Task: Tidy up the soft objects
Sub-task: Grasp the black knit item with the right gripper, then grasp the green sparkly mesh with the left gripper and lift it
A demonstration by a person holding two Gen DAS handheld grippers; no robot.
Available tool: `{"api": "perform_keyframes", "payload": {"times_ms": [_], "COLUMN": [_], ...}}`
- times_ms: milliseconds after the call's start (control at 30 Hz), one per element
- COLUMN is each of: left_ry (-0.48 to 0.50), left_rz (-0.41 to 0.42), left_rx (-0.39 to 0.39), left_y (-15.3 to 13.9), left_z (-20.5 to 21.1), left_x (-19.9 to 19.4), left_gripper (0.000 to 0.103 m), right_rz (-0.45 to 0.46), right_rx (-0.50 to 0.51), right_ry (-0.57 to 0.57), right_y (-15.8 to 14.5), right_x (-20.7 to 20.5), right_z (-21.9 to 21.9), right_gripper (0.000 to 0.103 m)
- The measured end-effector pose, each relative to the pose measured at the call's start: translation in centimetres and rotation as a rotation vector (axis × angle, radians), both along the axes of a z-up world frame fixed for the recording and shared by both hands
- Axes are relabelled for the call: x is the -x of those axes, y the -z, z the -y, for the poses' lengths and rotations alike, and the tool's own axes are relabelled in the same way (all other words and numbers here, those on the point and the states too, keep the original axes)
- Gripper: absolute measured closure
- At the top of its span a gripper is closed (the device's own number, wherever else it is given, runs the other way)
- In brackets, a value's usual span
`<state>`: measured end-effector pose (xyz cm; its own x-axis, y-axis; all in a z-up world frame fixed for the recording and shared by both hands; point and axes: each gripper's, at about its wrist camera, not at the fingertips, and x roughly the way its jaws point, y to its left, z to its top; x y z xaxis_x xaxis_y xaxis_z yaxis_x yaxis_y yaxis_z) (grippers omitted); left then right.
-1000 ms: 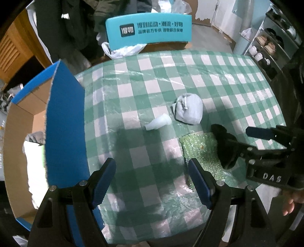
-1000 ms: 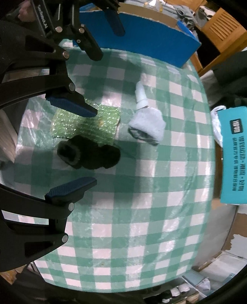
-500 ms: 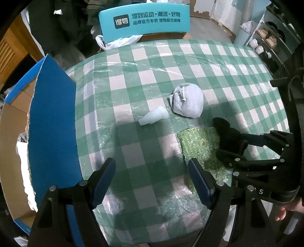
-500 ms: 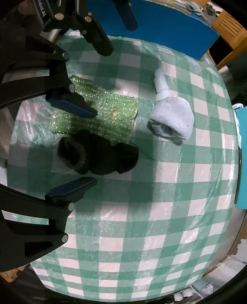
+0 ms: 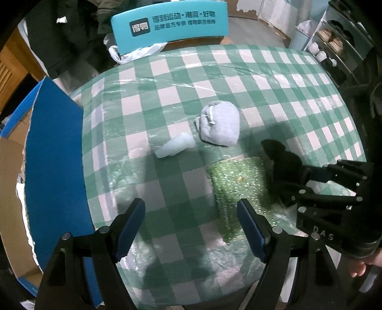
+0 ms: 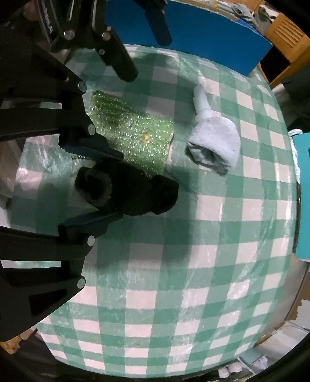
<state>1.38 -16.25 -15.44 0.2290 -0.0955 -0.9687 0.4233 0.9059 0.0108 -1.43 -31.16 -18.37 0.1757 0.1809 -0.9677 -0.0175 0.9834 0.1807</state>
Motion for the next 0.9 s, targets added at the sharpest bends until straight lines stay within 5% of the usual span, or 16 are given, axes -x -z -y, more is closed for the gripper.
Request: {"api": "perform_keyframes", "payload": {"times_ms": [900], "left_ry": [-0.016], "left_rz": [-0.159], "left_rx": [0.002], "left_y": [4.5], "left_z": [6.2], "left_x": [-0.3], "left_gripper": [0.022], "right_rz": [-0.028], "right_rx": [0.031], "right_ry": [0.107], "right_y": [0.8], "right_x": [1.7], "right_z": [7.0], "right_gripper": [0.062]}}
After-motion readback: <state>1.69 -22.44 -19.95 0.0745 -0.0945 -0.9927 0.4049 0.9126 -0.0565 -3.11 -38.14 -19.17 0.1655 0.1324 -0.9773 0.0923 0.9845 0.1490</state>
